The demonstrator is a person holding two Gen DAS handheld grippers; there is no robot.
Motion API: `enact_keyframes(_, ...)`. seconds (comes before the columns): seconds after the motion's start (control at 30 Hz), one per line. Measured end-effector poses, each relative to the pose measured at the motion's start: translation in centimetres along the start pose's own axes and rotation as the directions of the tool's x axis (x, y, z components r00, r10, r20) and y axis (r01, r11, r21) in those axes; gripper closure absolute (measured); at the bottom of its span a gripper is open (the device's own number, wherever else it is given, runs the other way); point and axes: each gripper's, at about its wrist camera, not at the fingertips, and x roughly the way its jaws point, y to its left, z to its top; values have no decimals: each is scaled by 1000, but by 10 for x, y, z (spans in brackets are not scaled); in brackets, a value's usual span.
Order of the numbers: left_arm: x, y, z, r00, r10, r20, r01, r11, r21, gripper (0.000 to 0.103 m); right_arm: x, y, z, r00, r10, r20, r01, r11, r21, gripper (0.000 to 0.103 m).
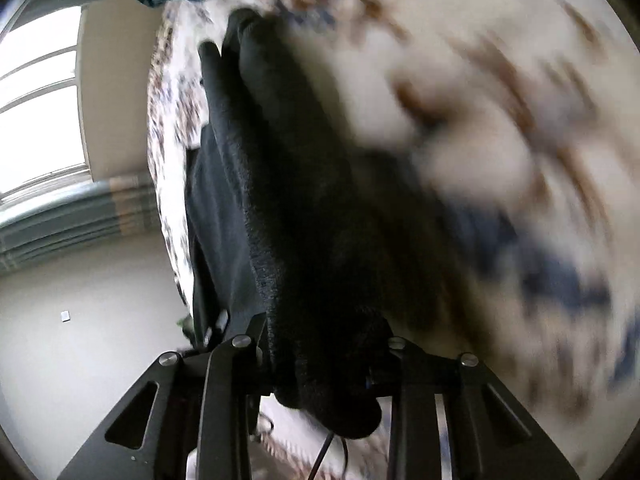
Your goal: Fold small clothes
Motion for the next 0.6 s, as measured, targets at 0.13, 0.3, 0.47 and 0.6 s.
enact_keyframes(0.13, -15, 35, -12, 997, 25, -79, -25, 1000, -6, 70, -6, -26, -64, 996, -49, -80, 53, 997, 55, 70)
enact_keyframes(0.3, -32, 55, -17, 999, -24, -46, 19, 994, -110, 31, 6, -37, -76, 978, -155, -138, 167, 983, 76, 30)
enact_keyframes(0.47, -27, 69, -50, 998, -58, -31, 53, 988, -146, 30, -17, 35, -25, 964, -265, 22, 265, 944, -195, 7)
enact_keyframes(0.6, -1, 68, -62, 996, -85, 1, 84, 984, -159, 29, -5, 70, 53, 960, -272, 70, 279, 891, -357, 1)
